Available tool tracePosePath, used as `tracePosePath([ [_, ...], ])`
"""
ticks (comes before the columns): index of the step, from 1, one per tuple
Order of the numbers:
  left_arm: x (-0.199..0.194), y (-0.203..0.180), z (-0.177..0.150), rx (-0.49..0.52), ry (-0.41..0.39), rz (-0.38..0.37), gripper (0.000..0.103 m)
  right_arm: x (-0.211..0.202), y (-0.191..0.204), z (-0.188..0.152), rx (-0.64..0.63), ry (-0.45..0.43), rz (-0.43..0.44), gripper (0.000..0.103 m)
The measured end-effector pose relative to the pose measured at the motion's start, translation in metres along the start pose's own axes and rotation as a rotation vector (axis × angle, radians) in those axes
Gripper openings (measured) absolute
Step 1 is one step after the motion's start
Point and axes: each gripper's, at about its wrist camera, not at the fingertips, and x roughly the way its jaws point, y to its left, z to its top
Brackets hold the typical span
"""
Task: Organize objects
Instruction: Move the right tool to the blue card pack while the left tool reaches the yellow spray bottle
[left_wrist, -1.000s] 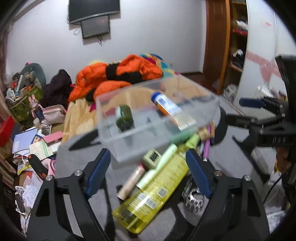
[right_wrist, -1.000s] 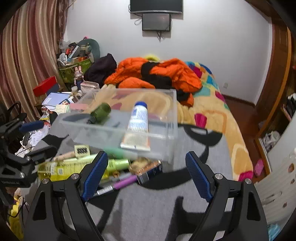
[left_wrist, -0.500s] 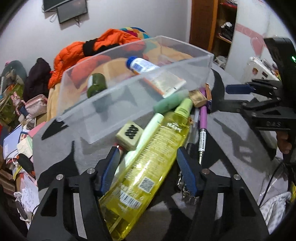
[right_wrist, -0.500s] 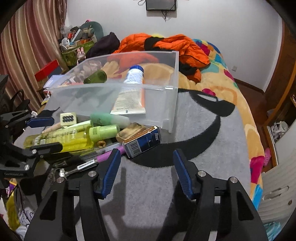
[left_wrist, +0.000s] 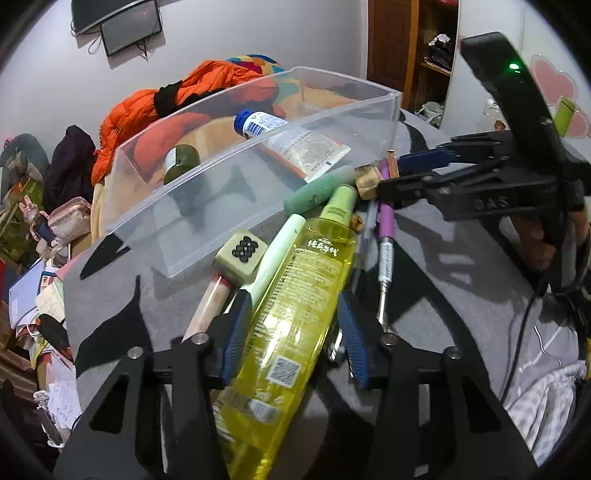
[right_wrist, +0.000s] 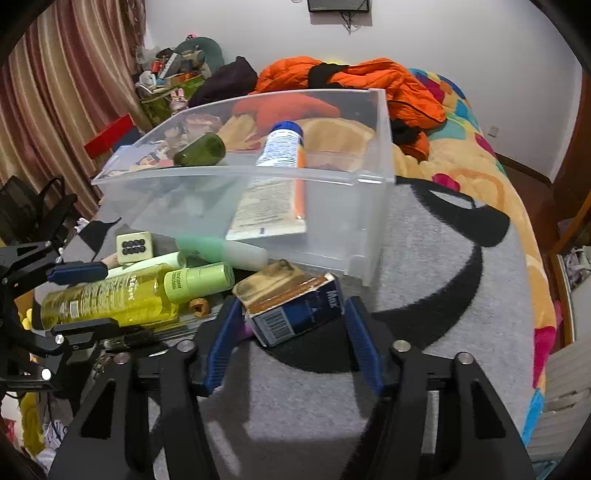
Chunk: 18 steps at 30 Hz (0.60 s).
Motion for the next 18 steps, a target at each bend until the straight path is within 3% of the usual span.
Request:
tracePosePath([
  [10, -0.012, 0.005, -0.013, -0.017, 0.024, -0.014, 0.040, -0.014, 0.006, -0.006, -0.039, 0.008, -0.023, 0.018],
  [18, -0.017, -0.003, -0.019, 0.033, 0.044, -0.008, 0.040, -0.026, -0.010, -0.025, 0.009, 0.057, -0.027, 0.015],
])
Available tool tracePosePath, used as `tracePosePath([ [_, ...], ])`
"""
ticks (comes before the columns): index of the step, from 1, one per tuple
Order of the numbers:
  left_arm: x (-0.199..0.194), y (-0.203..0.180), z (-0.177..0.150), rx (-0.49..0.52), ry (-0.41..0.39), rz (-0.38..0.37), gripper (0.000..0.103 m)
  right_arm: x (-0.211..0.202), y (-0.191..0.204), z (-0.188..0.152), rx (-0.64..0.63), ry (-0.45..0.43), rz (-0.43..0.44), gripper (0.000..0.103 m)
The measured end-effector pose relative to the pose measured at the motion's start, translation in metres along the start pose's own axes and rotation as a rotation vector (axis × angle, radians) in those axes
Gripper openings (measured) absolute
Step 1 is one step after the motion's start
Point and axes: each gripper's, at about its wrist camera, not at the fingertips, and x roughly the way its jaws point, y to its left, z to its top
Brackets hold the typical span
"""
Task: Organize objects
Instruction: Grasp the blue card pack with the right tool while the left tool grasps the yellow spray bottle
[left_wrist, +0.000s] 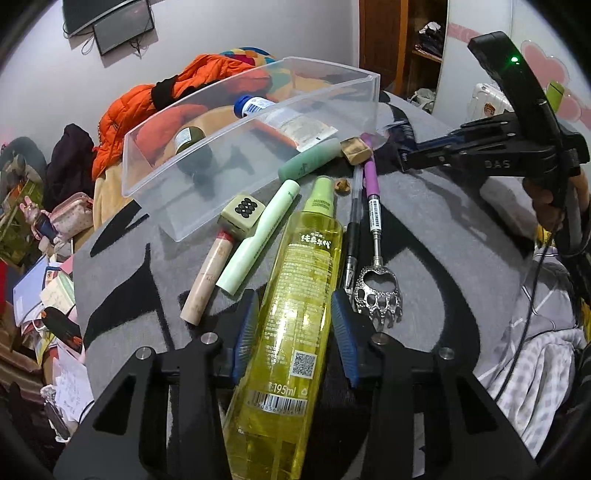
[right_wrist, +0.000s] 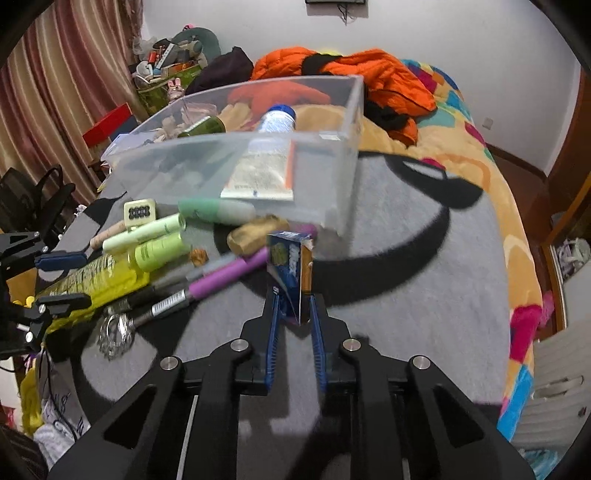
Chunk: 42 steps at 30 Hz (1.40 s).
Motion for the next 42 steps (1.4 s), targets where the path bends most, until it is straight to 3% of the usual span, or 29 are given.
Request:
tracePosePath([
  [5, 0.009, 0.005, 0.011, -0.027, 0.010, -0.039, 0.041, -0.012, -0.002, 0.002, 0.022, -0.017, 0.010, 0.017],
  [10, 0.019, 0.004, 0.023, -0.017, 0.015, -0.053, 0.042, -0.004, 0.002, 0.008, 0.034, -0.016, -0.019, 0.046],
  [18, 0.037, -0.001, 0.036, 0.011, 0.040, -0.057, 0.044, 0.010, -0.005, 0.010, 0.093, -0.015, -0.123, 0.049],
  [22, 0.042, -0.001, 0.039, 0.008, 0.015, -0.080, 0.045, 0.014, -0.008, 0.007, 0.099, -0.012, -0.117, 0.051],
  [31, 0.035, -0.008, 0.032, -0.002, -0.025, -0.068, 0.044, 0.008, 0.000, -0.001, 0.085, -0.047, -0.132, 0.045],
  [35, 0.023, -0.006, 0.030, -0.019, -0.052, -0.065, 0.044, -0.001, -0.003, -0.006, 0.106, -0.063, -0.102, 0.028],
  [36, 0.020, -0.005, 0.030, -0.026, -0.061, -0.066, 0.044, -0.003, -0.005, -0.007, 0.115, -0.059, -0.078, 0.014],
  [42, -0.001, 0.000, 0.028, -0.067, -0.119, -0.060, 0.044, -0.006, -0.006, -0.011, 0.117, -0.042, -0.057, 0.017],
])
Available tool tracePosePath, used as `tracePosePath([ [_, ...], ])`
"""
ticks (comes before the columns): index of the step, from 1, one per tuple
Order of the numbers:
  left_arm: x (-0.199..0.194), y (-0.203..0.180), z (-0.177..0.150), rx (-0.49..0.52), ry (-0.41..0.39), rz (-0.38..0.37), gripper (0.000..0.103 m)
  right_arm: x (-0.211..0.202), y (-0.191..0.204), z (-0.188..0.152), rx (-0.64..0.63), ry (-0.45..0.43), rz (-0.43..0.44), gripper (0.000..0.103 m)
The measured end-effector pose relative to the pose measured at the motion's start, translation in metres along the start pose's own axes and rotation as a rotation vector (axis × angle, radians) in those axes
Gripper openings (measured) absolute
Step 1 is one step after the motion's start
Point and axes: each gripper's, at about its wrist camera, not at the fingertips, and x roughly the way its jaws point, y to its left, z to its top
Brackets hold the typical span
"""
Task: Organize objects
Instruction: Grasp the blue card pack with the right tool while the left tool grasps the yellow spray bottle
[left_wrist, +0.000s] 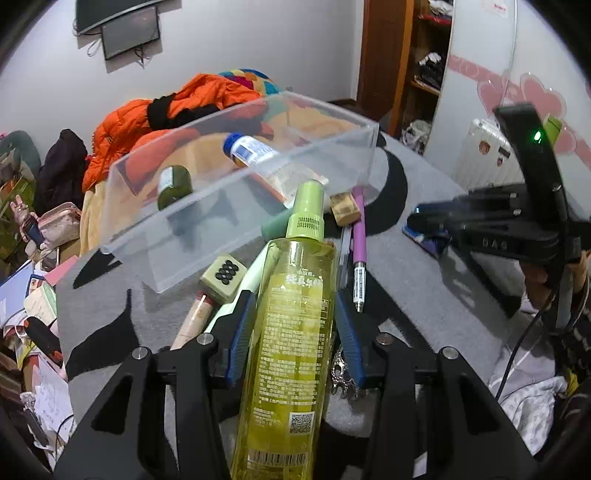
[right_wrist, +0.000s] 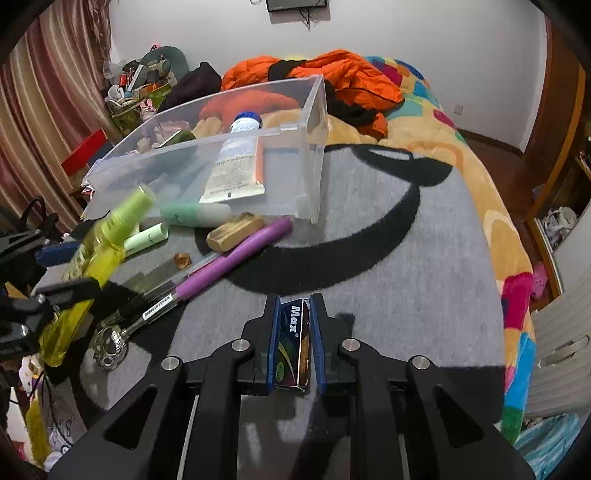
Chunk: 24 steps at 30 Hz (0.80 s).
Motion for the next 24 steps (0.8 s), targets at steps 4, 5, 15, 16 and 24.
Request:
tracePosePath([
  [4, -0.017, 0.005, 0.001, -0.036, -0.052, -0.004, 0.043, -0.001, -0.002, 0.000, 0.025, 0.004, -0.013, 0.025],
  [5, -0.022, 0.006, 0.001, -0.046, -0.067, -0.004, 0.043, -0.001, -0.001, 0.000, 0.023, 0.006, -0.019, 0.028],
  [15, -0.063, 0.025, 0.001, -0.149, -0.186, -0.001, 0.042, 0.002, 0.006, -0.012, -0.004, 0.006, -0.063, 0.039],
  [16, -0.066, 0.026, 0.001, -0.159, -0.196, 0.003, 0.042, 0.001, 0.009, -0.013, -0.017, 0.004, -0.068, 0.030],
  [24, -0.083, 0.025, 0.004, -0.165, -0.269, 0.008, 0.041, -0.014, 0.022, -0.016, -0.063, -0.049, -0.106, 0.025],
])
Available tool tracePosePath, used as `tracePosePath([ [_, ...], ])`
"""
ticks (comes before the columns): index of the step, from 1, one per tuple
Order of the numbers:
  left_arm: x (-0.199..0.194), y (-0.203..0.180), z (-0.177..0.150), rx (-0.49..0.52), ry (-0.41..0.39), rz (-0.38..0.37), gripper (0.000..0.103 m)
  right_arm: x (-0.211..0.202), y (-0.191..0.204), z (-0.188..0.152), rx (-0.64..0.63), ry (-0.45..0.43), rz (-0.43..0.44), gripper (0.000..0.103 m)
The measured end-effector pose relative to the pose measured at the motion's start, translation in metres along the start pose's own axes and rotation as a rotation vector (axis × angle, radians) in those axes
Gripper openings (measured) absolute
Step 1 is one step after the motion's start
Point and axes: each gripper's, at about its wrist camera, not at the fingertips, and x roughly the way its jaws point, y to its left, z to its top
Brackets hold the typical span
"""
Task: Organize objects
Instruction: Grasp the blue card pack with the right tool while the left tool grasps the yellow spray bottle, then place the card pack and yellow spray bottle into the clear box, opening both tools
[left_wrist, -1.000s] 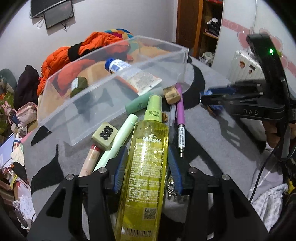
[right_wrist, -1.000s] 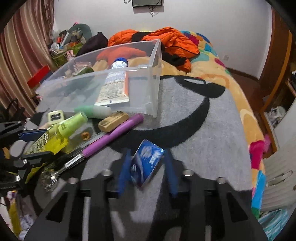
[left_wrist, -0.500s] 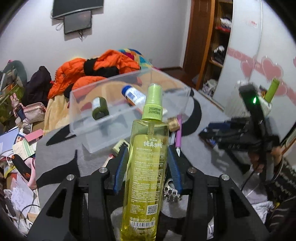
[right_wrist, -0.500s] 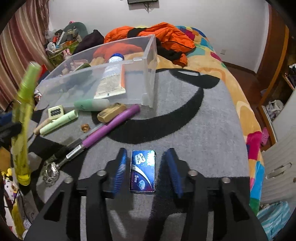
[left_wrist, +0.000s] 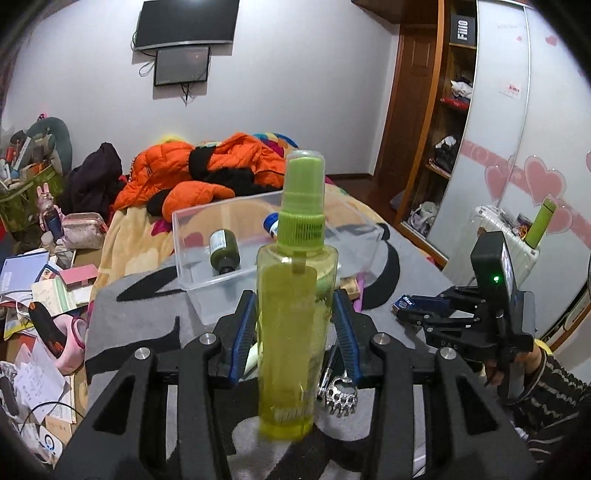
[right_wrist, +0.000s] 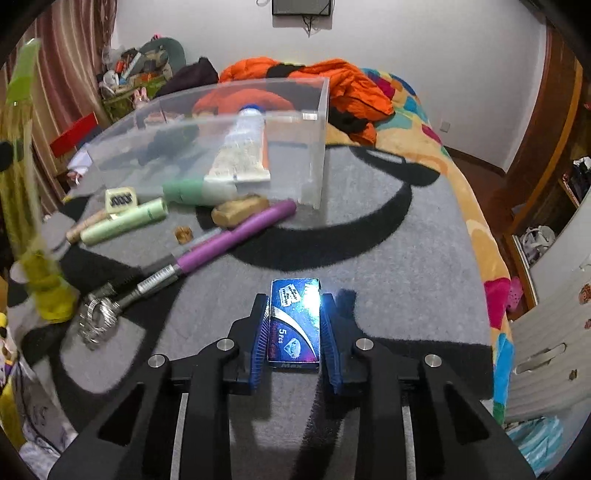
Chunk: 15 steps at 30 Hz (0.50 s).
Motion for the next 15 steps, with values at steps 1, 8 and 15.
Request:
tracePosePath([
  [1, -0.001, 0.000, 0.002, -0.003, -0.007, -0.004, 0.041, -0.004, -0.001, 0.003, 0.008, -0.013, 0.007, 0.025],
  [8, -0.004, 0.003, 0.013, -0.045, -0.039, -0.005, 0.040, -0.032, -0.001, 0.025, 0.038, -0.116, 0.055, 0.025],
  [15, -0.009, -0.001, 0.029, -0.048, -0.087, -0.001, 0.040, -0.050, 0.008, 0.049, 0.038, -0.192, 0.102, 0.025],
])
